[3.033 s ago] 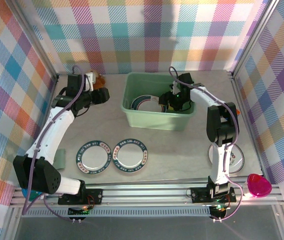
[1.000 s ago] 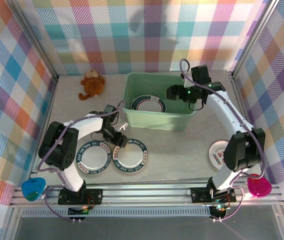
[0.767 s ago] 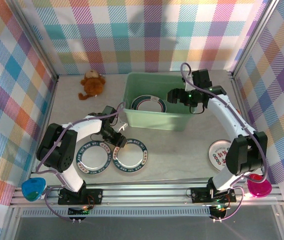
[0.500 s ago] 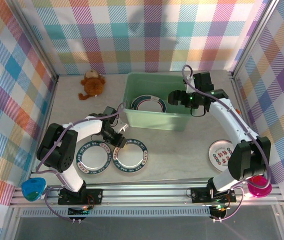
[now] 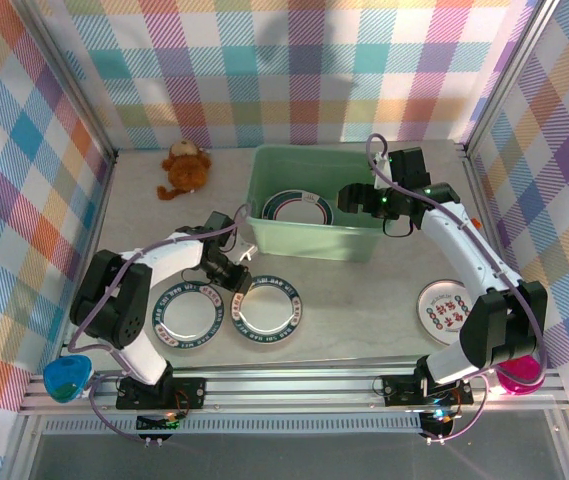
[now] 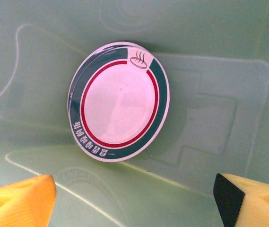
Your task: Place the plates into the plastic bin on the countertop
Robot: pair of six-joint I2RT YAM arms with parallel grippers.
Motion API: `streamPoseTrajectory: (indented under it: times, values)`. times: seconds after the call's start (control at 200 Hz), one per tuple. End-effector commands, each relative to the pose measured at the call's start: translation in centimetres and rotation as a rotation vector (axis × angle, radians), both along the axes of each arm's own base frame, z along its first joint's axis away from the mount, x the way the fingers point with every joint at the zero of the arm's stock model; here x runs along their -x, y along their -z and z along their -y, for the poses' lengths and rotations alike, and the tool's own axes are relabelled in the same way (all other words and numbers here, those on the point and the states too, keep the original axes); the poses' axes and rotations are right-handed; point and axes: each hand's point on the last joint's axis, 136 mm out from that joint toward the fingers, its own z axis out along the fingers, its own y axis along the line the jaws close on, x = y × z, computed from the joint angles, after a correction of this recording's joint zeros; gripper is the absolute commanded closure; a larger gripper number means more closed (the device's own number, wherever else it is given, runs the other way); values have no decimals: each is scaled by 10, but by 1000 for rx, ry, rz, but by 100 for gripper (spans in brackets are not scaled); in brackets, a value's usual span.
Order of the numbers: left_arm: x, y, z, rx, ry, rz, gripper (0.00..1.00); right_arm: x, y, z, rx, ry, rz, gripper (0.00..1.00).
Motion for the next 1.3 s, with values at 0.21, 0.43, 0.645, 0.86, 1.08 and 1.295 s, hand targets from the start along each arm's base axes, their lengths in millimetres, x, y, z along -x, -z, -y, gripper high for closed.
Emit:
streamPoseTrajectory:
  times: [0.21,0.43,0.645,0.86,1.08,1.295]
  values:
    - [2,-23,6,47,-3,36,84,-6,-14,1,3,8,79,13]
    - [3,-36,4,50,-20,56,87,-15,-22,0,-1,3,121,13]
    - [4,-55,1,58,-34,103,88,-29,-26,-5,-6,-4,128,12]
    - [3,-79,3,92,-40,143,89,-49,-28,-15,-51,-12,113,12]
    - [7,-97,8,128,-50,155,92,-67,-31,-30,-91,-54,98,12]
    - [9,-118,13,166,-60,185,95,-79,-31,-37,-118,-65,67,12]
